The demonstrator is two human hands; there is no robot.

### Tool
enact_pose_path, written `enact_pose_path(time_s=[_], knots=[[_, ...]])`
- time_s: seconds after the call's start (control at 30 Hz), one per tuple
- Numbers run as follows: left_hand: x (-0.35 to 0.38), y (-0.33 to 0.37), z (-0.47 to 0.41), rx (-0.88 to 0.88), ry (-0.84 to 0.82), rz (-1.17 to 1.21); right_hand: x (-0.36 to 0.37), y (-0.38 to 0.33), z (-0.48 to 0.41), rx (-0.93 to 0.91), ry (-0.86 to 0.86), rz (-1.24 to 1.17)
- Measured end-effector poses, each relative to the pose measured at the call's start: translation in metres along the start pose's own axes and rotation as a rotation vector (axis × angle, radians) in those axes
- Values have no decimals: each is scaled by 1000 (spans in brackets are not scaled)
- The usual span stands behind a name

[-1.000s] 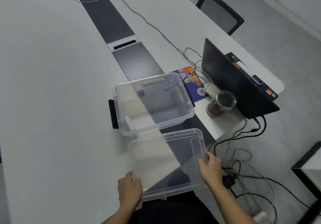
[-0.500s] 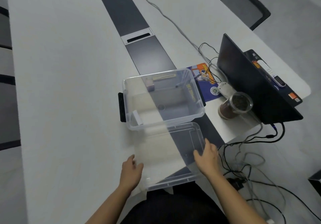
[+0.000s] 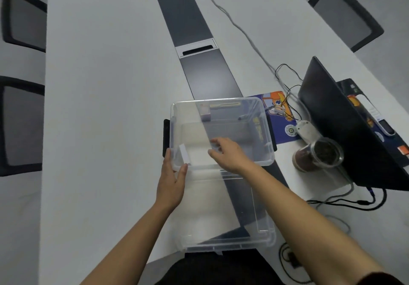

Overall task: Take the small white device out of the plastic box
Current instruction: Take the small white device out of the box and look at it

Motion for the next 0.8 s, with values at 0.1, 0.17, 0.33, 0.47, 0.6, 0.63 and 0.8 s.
enact_pose_path(time_s=[0.1, 0.17, 0.33, 0.47, 0.6, 0.63, 0.8], knots=[[0, -8, -4, -30, -11, 24, 15, -19, -34, 1, -207, 67], [1, -8, -4, -41, -10, 41, 26, -31, -50, -18, -281, 59], [3, -5, -2, -58, -10, 35, 43, -41, -70, -57, -380, 134], [2, 0, 0, -98, -16, 3, 25, -21, -63, 5, -328, -76], [1, 2, 2, -116, -16, -5, -13, -3, -27, -16, -147, -365], [1, 2, 2, -122, -17, -5, -21, -1, -16, -42, -108, -453], [-5, 15, 9, -145, 22, 30, -28, -2, 33, -201, -50, -754]])
Point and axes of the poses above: each hand's wrist, its own z-axis away from the middle knuckle, its own x-axis out of the palm, y = z × x, the point moved 4 cm from there along -z, towards the middle knuckle, and after that the axes turned 12 degrees about -y, right-handed, at the moved point
